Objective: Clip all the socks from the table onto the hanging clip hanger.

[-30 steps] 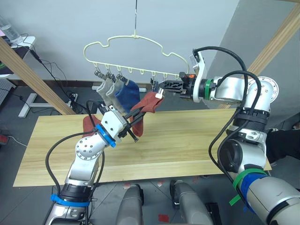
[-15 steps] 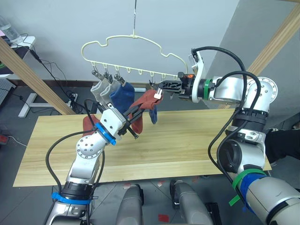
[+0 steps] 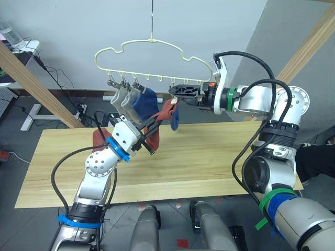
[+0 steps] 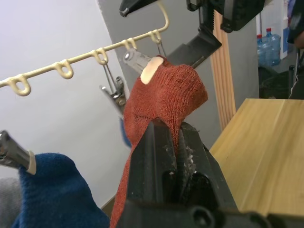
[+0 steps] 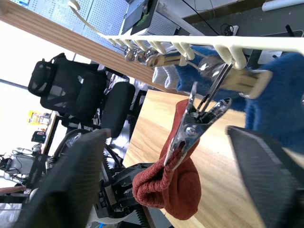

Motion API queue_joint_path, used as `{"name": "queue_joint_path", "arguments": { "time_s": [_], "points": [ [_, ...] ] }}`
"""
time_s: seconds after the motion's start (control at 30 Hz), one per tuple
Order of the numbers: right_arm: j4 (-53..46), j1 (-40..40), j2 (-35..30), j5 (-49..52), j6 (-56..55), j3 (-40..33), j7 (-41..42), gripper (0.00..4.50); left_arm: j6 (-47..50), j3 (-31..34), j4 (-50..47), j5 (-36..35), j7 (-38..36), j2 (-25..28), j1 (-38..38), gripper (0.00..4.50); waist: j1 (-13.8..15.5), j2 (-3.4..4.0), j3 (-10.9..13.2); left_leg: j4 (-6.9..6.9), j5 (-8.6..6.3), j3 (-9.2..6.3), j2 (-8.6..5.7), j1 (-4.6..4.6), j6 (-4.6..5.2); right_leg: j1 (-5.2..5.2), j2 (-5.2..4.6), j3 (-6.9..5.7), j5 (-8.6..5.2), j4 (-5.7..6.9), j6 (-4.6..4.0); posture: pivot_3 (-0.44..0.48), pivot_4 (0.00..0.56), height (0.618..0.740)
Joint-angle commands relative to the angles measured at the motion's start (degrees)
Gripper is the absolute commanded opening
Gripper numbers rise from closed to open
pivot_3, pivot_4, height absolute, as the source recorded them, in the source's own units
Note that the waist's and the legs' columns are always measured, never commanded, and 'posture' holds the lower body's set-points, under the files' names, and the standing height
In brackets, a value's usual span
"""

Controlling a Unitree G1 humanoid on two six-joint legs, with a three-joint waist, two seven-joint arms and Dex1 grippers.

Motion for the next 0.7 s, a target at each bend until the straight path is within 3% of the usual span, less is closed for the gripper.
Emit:
{"name": "queue_joint_path", "arguments": {
  "time_s": [0.03,0.27,0.4,0.6,0.7],
  "points": [
    [-13.59,6.33,-4.68,-0.28,0.05,5.32,4.17,4.47,3.31,1.16,-3.43,-1.8,1.46,-0.33,0.4,0.0,0.06,0.0,0.0,0.0,0.0,-0.02,-0.01,-0.05,0.0,0.0,-0.02,-0.02,0.0,-0.05,0.0,0.02,0.289,0.74],
    [-29.78,18.04,-7.52,-2.92,-3.48,11.66,5.62,4.5,16.1,1.21,-7.84,-11.81,-0.45,-1.58,1.88,1.77,-0.54,0.0,0.0,0.01,0.0,-0.01,0.07,0.04,0.0,0.0,0.06,0.03,-0.06,0.06,0.11,-0.01,0.291,0.74],
    [-36.25,22.65,-11.03,-13.56,-15.92,20.49,6.59,4.5,24.9,2.44,-11.4,-18.33,-1.75,-0.33,2.07,2.74,-0.84,0.0,0.01,0.06,0.03,-0.01,0.08,0.09,0.03,0.0,0.14,0.06,-0.07,0.13,0.13,-0.019,0.294,0.74],
    [-39.29,27.1,-10.62,-31.09,-32.33,29.67,2.07,4.5,32.37,5.9,-14.88,-23.79,-4.92,4.48,2.43,4.32,-1.54,0.01,0.02,0.04,0.04,0.07,0.08,0.17,0.03,0.01,0.16,0.14,-0.08,0.12,0.15,-0.023,0.299,0.74],
    [-39.16,28.22,-8.83,-36.68,-36.41,31.02,-0.11,4.5,35.42,7.92,-16.5,-26.14,-4.66,5.88,2.6,4.47,-1.62,0.01,0.02,0.01,0.04,0.09,0.09,0.16,0.03,0.01,0.16,0.15,-0.08,0.04,0.15,-0.021,0.3,0.74]
  ]
}}
